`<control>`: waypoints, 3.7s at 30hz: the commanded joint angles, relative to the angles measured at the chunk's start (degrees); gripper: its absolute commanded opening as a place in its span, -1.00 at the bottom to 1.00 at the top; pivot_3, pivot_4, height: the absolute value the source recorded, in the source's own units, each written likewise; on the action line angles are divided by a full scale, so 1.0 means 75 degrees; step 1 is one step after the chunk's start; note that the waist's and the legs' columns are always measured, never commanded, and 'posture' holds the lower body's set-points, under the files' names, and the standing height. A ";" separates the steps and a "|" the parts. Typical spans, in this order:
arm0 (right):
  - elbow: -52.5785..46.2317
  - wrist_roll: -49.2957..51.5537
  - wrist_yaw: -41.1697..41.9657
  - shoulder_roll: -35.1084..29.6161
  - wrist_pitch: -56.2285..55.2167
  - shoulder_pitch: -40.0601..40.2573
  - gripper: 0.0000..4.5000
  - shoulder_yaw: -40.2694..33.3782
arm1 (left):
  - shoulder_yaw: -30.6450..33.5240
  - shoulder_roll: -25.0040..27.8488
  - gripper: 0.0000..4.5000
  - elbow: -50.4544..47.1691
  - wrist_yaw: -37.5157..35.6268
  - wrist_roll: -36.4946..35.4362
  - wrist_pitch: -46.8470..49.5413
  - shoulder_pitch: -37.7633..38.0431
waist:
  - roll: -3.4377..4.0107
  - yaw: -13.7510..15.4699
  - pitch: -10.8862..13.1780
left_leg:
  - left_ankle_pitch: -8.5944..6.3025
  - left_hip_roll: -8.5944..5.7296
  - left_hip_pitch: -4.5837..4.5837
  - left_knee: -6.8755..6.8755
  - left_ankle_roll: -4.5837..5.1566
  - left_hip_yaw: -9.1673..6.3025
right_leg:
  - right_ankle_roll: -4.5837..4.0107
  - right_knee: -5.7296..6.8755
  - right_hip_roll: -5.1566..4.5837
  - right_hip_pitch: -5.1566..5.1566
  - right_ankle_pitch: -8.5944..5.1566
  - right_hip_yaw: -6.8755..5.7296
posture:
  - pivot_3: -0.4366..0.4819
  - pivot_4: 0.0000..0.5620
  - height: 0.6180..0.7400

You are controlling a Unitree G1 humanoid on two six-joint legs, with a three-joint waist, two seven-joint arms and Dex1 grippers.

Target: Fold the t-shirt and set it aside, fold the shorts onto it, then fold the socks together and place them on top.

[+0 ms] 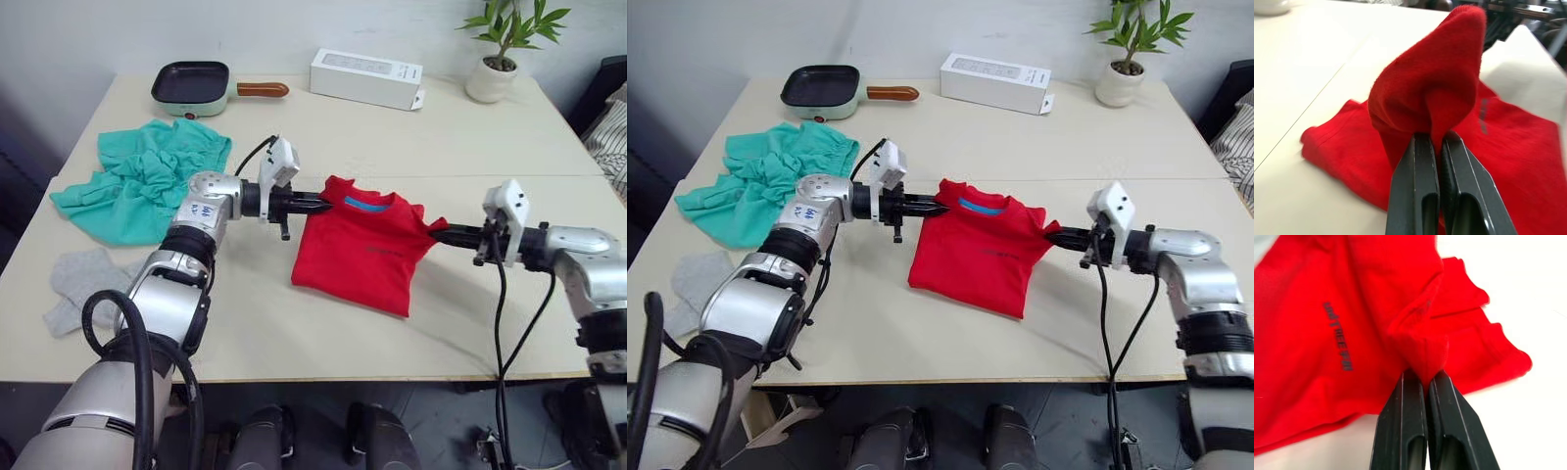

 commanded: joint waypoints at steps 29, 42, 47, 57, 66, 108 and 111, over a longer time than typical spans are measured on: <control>0.3160 -0.1354 -0.2437 0.0828 -0.3486 -0.1067 0.28 -0.1471 | 0.1243 -0.0161 0.60 0.0811 0.3349 0.2034 -0.1527 -0.0182 | -0.0001 -0.0200 0.0001 | 0.0021 -0.0005 0.0006 -0.0001 -0.0010 0.0006 | 0.0000 0.0051 -0.0006 -0.0018 0.0000 0.0017 | -0.05 -0.47 1.00; -0.3583 -0.0471 -0.0355 0.0730 -0.2541 0.2899 0.99 -0.0571 | 0.0730 0.0786 1.00 -0.2050 -0.0979 0.1408 -0.4672 0.2522 | 0.0004 -0.0165 -0.0004 | 0.0018 0.0002 0.0007 0.0009 -0.0015 0.0016 | -0.0006 0.0072 -0.0006 -0.0038 -0.0001 0.0033 | -0.05 -0.47 1.00; -0.3396 -0.1659 -0.1196 0.1215 -0.3321 0.3354 0.99 -0.0075 | 0.0350 0.0400 1.00 -0.2626 -0.0259 0.1778 -0.4987 0.3052 | 0.0002 -0.0092 -0.0003 | 0.0013 0.0000 -0.0002 0.0062 -0.0003 0.0010 | -0.0009 0.0088 -0.0019 -0.0037 0.0001 0.0033 | -0.05 -0.47 1.00; -0.1126 -0.3359 -0.2309 0.1217 -0.5265 0.2534 -0.04 0.0448 | -0.0761 0.0167 0.58 -0.1265 0.2207 0.3806 -0.5835 0.2389 | -0.0003 0.0015 -0.0008 | -0.0006 0.0002 0.0012 0.0111 0.0016 0.0008 | -0.0010 0.0089 -0.0029 -0.0007 0.0002 0.0034 | -0.05 -0.47 1.00; -0.0013 -0.3416 -0.2014 0.1226 -0.6500 0.1669 -1.00 0.0818 | -0.1101 0.0285 -0.71 -0.1395 0.1968 0.3623 -0.6397 0.2600 | -0.0004 -0.0030 -0.0010 | -0.0012 0.0005 0.0049 0.0111 0.0021 0.0000 | -0.0011 0.0087 -0.0034 0.0031 0.0002 0.0030 | -0.05 -0.47 1.00; -0.3290 -0.0077 0.1068 -0.0536 -0.4620 0.4210 0.38 0.0367 | 0.0334 0.3148 0.14 -1.1525 0.0787 -0.0423 0.0213 0.8522 | 0.0014 0.0017 -0.0005 | -0.0093 0.0061 0.0107 0.0083 -0.0039 0.0005 | -0.0063 0.0057 -0.0044 0.0065 -0.0029 0.0097 | -0.05 -0.47 1.00; -0.4078 0.0905 0.1231 -0.1063 -0.3254 0.4727 0.50 -0.0168 | 0.0740 0.3233 0.14 -1.1602 0.0599 -0.1553 0.1343 0.8364 | 0.0018 0.0034 -0.0002 | -0.0092 0.0061 0.0107 0.0080 -0.0038 -0.0003 | -0.0064 0.0054 -0.0050 0.0074 -0.0029 0.0090 | -0.05 -0.47 1.00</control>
